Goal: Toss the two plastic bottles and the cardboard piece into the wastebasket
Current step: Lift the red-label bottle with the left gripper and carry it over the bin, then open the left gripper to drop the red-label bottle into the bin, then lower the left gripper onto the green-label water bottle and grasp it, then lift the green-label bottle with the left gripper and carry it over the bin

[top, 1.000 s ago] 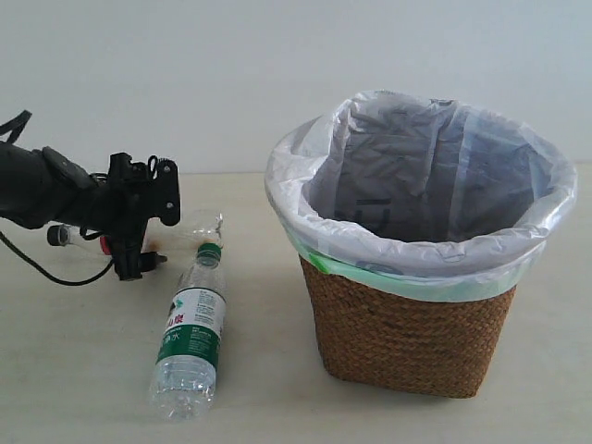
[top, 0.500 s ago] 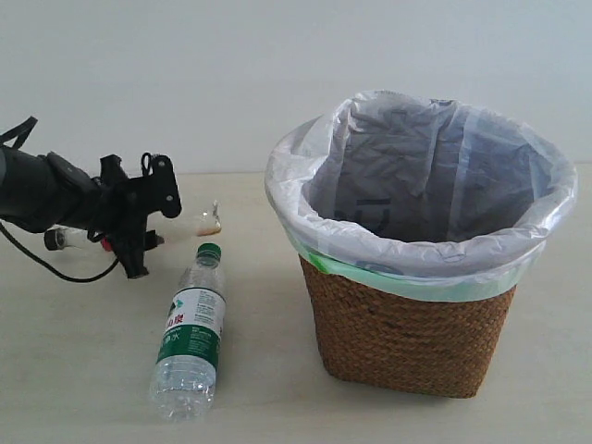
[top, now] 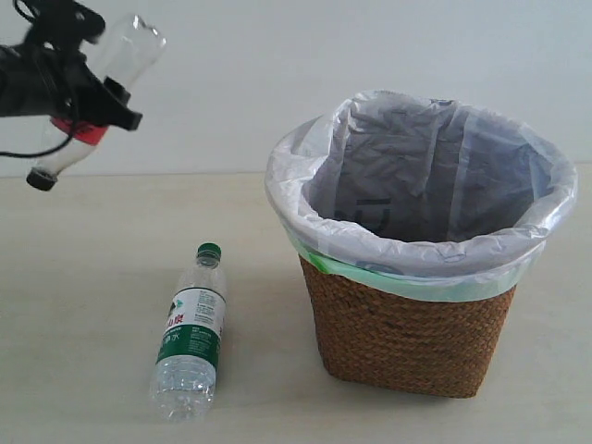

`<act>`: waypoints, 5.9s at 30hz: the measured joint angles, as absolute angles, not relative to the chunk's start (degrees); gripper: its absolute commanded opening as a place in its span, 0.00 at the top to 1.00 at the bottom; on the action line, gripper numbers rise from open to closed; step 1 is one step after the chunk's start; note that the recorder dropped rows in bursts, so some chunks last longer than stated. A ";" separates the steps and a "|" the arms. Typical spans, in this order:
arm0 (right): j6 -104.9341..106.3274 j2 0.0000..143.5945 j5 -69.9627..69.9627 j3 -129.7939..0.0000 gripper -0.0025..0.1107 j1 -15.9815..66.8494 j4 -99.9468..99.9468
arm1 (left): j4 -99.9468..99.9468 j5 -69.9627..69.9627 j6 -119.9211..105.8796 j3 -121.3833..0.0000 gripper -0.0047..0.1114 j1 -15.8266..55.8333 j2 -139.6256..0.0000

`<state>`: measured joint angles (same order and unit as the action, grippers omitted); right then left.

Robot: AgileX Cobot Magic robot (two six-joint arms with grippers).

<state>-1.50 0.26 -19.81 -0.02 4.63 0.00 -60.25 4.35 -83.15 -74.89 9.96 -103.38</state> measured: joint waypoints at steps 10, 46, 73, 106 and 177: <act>-1.50 0.26 -19.81 -0.02 0.98 4.63 0.00 | -92.33 18.80 -94.28 -72.21 0.93 8.55 -84.94; -1.50 0.26 -19.81 -0.02 0.98 4.63 0.00 | -5.42 -64.59 12.17 -97.46 0.93 -4.17 -91.23; -1.50 0.26 -19.81 -0.02 0.98 4.63 0.00 | 0.47 -70.00 12.43 -106.03 0.93 0.00 -98.19; -1.60 0.26 -19.81 -0.02 0.98 4.63 0.00 | -44.32 -56.97 -27.54 -106.79 0.04 22.86 -101.78; -1.53 0.26 -19.81 -0.02 0.98 4.63 0.00 | -20.93 -37.76 -6.83 -65.73 0.93 21.30 -114.19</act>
<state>-1.53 0.26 -19.81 -0.02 4.63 0.00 -20.93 -37.76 -6.83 -65.73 21.30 -114.19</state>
